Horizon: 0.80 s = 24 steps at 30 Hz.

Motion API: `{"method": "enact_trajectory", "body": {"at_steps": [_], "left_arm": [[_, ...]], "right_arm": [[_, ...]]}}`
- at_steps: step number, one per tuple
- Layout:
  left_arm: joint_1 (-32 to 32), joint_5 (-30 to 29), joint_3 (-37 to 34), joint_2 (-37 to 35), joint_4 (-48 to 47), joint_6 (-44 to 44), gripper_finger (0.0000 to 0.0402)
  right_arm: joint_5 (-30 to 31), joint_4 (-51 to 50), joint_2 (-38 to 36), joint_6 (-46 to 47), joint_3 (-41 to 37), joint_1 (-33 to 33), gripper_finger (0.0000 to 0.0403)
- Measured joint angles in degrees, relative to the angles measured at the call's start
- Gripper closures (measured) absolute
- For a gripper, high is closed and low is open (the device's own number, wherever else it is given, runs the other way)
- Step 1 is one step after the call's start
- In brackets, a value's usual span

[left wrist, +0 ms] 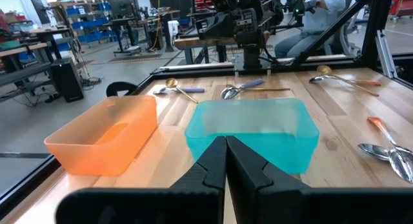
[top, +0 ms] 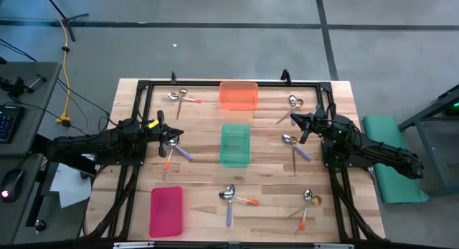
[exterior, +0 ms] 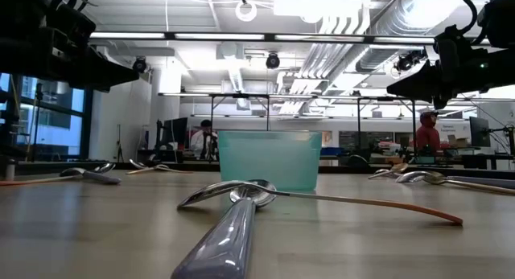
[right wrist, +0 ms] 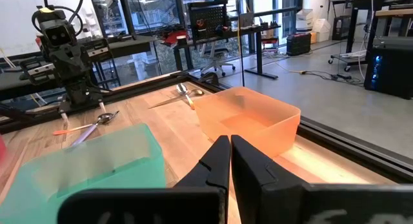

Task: Sort silverware by color (type)
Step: Put the purple spoon into the green bin

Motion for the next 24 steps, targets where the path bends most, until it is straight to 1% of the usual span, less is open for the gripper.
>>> {"method": "enact_trajectory", "body": {"at_steps": [21,24], "left_arm": [[0.0,0.0,0.0,0.0,0.0,0.0,0.0402],[0.0,0.0,0.0,0.0,0.0,0.0,0.0401]], "right_arm": [[0.0,0.0,0.0,0.0,0.0,0.0,0.0403],[0.3,0.0,0.0,-1.8,0.0,0.0,0.0403]]}}
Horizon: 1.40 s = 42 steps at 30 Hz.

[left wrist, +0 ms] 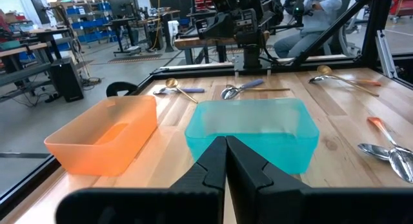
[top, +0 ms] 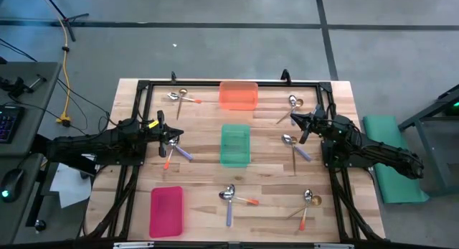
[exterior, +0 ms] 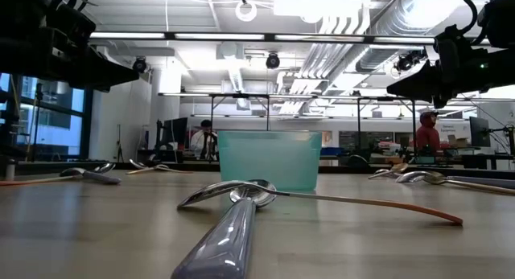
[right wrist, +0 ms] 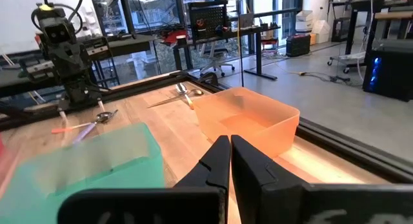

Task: Sort silverware by color (type)
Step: Put the purple spoon into the green bin

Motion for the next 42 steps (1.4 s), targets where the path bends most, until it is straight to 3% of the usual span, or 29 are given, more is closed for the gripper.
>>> {"method": "enact_trajectory", "body": {"at_steps": [9,20,33,42], "left_arm": [[0.0,0.0,0.0,0.0,0.0,0.0,0.0401],[0.0,0.0,0.0,0.0,0.0,0.0,0.0401],[0.0,0.0,0.0,0.0,0.1,-1.7,0.0402],[0.0,0.0,0.0,0.0,0.9,-1.9,0.0402]], "right_arm": [[0.2,0.2,0.0,-0.2,0.0,0.0,0.0403],[-2.3,13.6,0.0,-4.5,0.0,0.0,0.0403],[-4.2,11.5,0.2,-5.7,0.6,2.1,0.0403],[-4.2,9.4,6.2,-5.7,2.4,4.5,0.0403]]}}
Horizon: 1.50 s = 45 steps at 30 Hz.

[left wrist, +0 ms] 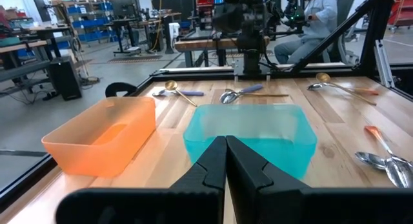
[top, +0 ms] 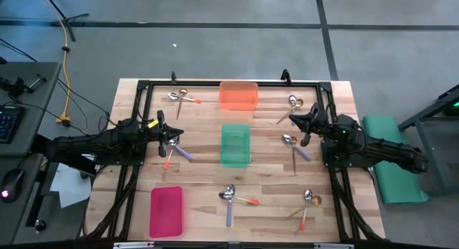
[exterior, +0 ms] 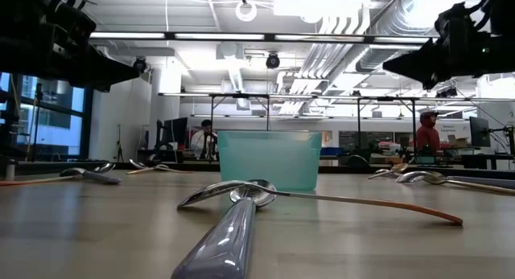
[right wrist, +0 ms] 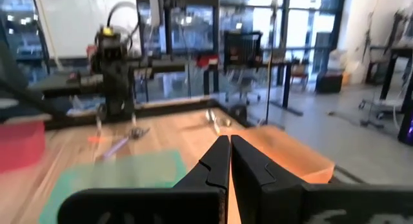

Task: Sort silverware by color (type)
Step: Put the purple spoon into the green bin

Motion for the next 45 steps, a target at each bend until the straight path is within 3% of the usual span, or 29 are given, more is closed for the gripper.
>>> {"method": "enact_trajectory", "body": {"at_steps": [10,15,29,36,45], "left_arm": [[0.0,0.0,0.0,0.0,4.7,-0.1,0.0402],[0.0,0.0,0.0,0.0,5.4,-0.1,0.0401],[0.0,0.0,0.0,0.0,5.1,0.0,0.0401],[0.0,0.0,0.0,0.0,5.1,0.0,0.0402],[0.0,0.0,0.0,0.0,5.1,0.0,0.0402]], "right_arm": [[0.0,0.6,5.2,-0.1,0.0,2.6,0.0403],[4.3,-0.8,6.6,1.8,0.1,3.7,0.0397],[5.3,-6.8,12.7,9.0,0.2,5.8,0.0298],[9.1,-18.1,17.2,12.0,6.3,5.9,0.0292],[9.0,-31.4,28.3,17.9,15.8,6.9,0.0293]]}}
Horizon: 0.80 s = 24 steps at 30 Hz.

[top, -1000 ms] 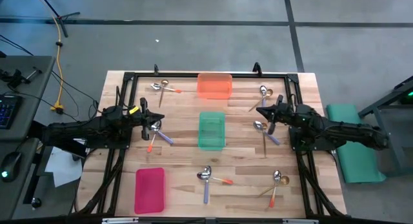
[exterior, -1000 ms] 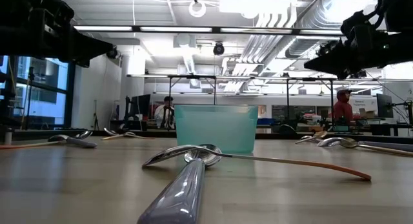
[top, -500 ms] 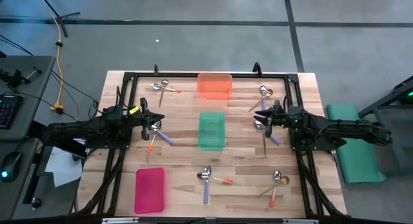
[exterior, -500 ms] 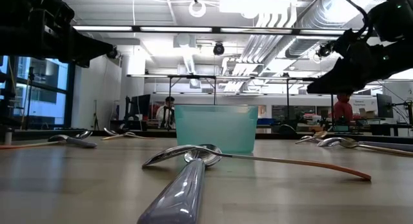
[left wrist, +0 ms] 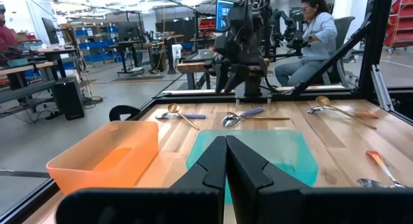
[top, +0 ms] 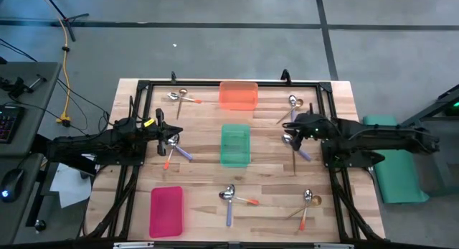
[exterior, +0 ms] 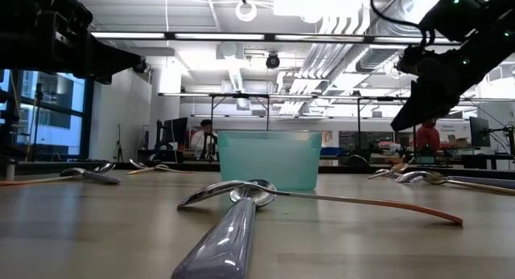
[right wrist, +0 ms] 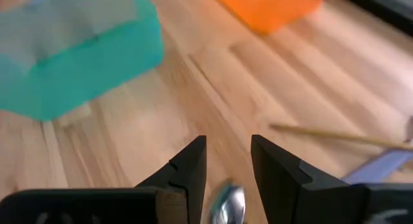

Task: Sort silverware by color (type)
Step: Put the purple spoon into the green bin

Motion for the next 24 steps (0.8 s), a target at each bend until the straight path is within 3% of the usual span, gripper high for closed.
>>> {"method": "enact_trajectory", "body": {"at_steps": [8,14,19,24], "left_arm": [[0.0,0.0,0.0,0.0,-0.1,0.0,0.0402],[0.0,0.0,0.0,0.0,-0.7,0.0,0.0401],[0.0,0.0,0.0,0.0,-1.5,0.0,0.0401],[0.0,0.0,0.0,0.0,-1.4,0.0,0.0401]], "right_arm": [[-0.2,-4.9,12.9,6.0,6.7,7.0,0.0307],[-0.2,-17.2,20.0,11.9,15.3,12.2,0.0309],[-0.2,-29.2,22.4,18.0,20.9,16.2,0.0309],[-0.1,-37.9,22.6,25.7,21.7,18.5,0.0304]]}}
